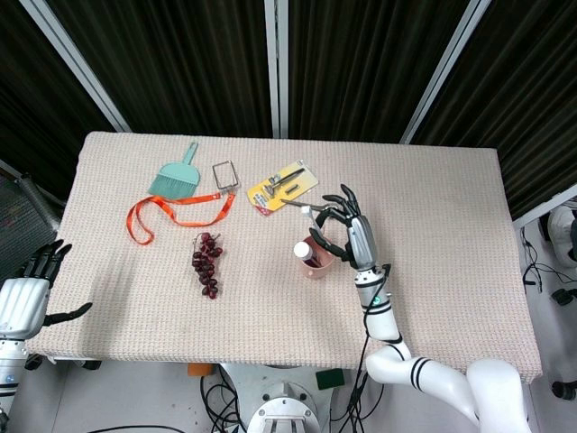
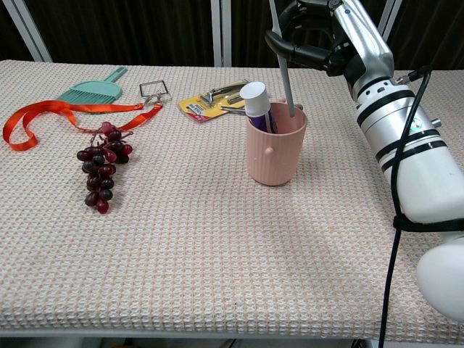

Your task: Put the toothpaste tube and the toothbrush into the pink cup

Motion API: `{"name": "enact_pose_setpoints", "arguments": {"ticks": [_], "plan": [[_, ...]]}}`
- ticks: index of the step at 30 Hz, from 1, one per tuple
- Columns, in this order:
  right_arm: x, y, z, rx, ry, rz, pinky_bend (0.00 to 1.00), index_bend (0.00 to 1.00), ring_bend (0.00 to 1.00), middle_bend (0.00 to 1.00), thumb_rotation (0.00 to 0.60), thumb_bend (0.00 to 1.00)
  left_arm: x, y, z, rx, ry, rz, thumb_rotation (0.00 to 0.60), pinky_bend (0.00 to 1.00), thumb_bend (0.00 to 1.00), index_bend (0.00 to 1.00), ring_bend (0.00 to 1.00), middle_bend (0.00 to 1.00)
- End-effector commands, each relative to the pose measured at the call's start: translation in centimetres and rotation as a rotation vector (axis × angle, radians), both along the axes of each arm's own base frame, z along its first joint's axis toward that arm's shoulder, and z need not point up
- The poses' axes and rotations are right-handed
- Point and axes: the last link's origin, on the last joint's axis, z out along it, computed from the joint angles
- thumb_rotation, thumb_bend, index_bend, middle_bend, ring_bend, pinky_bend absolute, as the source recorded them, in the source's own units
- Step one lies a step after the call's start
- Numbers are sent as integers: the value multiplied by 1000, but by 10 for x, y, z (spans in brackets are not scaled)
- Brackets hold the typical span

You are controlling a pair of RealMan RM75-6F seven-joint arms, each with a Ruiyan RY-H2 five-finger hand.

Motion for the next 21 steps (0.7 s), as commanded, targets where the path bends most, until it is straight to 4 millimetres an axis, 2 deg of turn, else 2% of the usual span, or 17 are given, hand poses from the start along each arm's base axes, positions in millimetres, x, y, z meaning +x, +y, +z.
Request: {"name": "enact_pose_setpoints", "arguments": {"ticks": [1, 3, 5, 8, 13, 15, 18, 21], "plan": [[0, 1, -5, 16, 9, 25, 0, 719, 208, 582, 600, 819, 0, -1, 0, -3, -1, 2, 441, 254, 0, 89, 64, 45], [-1, 2, -5, 22, 12, 37, 0, 653, 166, 522, 600, 731, -1, -1, 0, -3, -1, 3, 444, 254, 0, 90, 63, 45], [-2, 2, -6, 36, 19, 50, 0, 493, 87, 422, 600, 546, 0, 0, 0, -2, -2, 1, 442, 254, 0, 90, 63, 45], [-3, 2, -6, 51, 16, 59, 0, 284, 20, 308, 600, 372, 0, 0, 0, -3, -2, -3, 442, 254, 0, 90, 63, 45], [-10, 3, -3, 56, 22, 61, 0, 21, 0, 79, 600, 176, 2, 0, 0, -3, -1, -7, 442, 254, 0, 90, 63, 45], [-14, 4, 1, 45, 16, 64, 0, 0, 0, 19, 600, 159, 2, 0, 1, 0, 1, -9, 442, 254, 0, 90, 63, 45], [-25, 8, 18, -20, 57, 90, 0, 0, 0, 0, 600, 156, 4, 0, 2, 5, 2, -13, 442, 254, 0, 90, 63, 45], [-51, 14, 50, -169, 272, 128, 0, 0, 0, 0, 600, 174, 5, -1, 3, 11, 4, -18, 440, 254, 0, 90, 63, 45]]}}
